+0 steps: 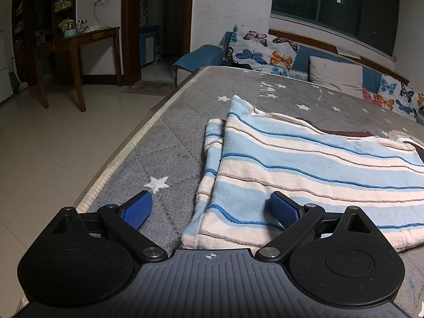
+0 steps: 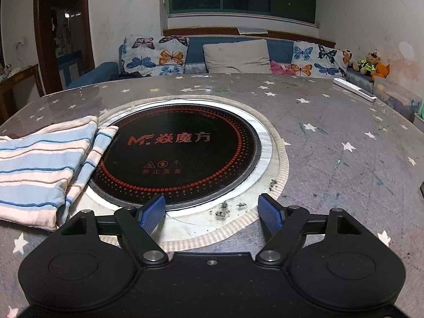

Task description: Fold clothes

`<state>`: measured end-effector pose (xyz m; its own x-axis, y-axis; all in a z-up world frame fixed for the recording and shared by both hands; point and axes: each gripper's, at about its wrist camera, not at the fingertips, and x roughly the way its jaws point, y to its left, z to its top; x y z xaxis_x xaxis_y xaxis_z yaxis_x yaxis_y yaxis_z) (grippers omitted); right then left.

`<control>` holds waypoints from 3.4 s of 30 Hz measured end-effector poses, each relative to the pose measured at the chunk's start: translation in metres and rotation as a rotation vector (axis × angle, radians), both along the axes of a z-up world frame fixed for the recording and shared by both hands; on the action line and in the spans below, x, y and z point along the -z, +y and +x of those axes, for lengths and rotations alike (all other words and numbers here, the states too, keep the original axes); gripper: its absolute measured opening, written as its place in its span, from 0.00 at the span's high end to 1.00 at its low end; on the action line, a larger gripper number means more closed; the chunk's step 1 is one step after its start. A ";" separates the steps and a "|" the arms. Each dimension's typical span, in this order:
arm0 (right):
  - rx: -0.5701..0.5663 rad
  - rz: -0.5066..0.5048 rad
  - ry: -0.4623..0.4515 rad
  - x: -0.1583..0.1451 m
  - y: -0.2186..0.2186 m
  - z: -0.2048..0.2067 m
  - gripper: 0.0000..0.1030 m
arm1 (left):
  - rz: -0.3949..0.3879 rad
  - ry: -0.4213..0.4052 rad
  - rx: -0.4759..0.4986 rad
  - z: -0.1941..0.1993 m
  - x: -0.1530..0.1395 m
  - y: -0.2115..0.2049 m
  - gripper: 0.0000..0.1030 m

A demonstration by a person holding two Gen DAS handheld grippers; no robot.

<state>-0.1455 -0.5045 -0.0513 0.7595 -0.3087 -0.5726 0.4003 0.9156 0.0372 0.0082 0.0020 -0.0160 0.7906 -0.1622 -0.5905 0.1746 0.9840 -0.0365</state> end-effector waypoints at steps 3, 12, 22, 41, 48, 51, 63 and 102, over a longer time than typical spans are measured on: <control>-0.005 -0.011 0.010 0.000 0.002 0.002 0.19 | 0.000 0.001 -0.001 0.000 0.000 -0.001 0.06; -0.021 -0.017 0.028 0.001 0.004 0.005 0.11 | 0.002 0.002 -0.002 0.002 0.000 -0.004 0.06; -0.019 -0.008 0.040 0.003 0.002 0.007 0.01 | 0.003 0.003 -0.003 0.003 0.000 -0.004 0.05; -0.019 -0.012 0.049 0.004 0.003 0.007 0.00 | 0.005 0.004 -0.004 0.001 -0.001 -0.002 0.04; -0.019 -0.012 0.049 0.004 0.003 0.007 0.00 | 0.004 0.005 -0.005 0.001 -0.001 -0.002 0.04; -0.019 -0.012 0.049 0.004 0.003 0.007 0.00 | 0.005 0.005 -0.005 0.001 -0.001 -0.001 0.03; -0.018 -0.012 0.049 0.005 0.003 0.007 0.00 | 0.004 0.006 -0.006 0.001 -0.001 -0.001 0.03; -0.018 -0.012 0.049 0.005 0.004 0.007 0.00 | 0.004 0.007 -0.010 -0.001 -0.001 -0.002 0.03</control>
